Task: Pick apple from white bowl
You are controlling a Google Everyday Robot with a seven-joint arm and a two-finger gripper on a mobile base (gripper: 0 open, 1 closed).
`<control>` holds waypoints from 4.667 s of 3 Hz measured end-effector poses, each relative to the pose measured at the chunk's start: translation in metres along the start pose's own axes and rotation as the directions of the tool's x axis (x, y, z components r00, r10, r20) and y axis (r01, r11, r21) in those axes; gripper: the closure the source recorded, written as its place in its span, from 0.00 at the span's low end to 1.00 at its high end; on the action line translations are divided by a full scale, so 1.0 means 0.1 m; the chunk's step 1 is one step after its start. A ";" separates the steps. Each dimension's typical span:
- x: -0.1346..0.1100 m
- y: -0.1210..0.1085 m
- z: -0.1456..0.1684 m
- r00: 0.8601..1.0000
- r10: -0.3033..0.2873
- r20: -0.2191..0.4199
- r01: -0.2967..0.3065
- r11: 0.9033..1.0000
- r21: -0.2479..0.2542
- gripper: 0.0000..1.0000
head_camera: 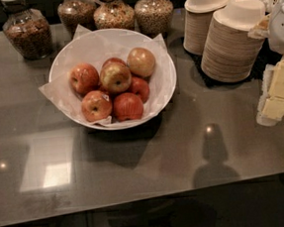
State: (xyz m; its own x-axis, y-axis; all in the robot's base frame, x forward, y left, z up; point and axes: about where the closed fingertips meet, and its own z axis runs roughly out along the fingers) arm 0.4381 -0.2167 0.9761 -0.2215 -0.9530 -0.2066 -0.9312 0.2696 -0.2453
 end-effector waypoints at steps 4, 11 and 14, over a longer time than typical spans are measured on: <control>-0.47 -0.08 -0.01 0.988 -0.148 0.035 0.148 0.989 0.014 0.00; -2.32 -0.15 0.57 0.714 -0.319 0.623 0.445 0.894 -0.053 0.21; -2.66 -0.40 0.95 0.720 -0.352 0.597 0.489 0.869 -0.077 0.20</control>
Offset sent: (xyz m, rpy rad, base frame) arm 0.0150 0.0332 0.0055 -0.0270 -0.0238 0.1091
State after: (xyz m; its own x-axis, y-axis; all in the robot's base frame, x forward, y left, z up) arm 0.5613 0.0390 0.9509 0.3413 -0.6990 -0.6284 -0.9398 -0.2421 -0.2412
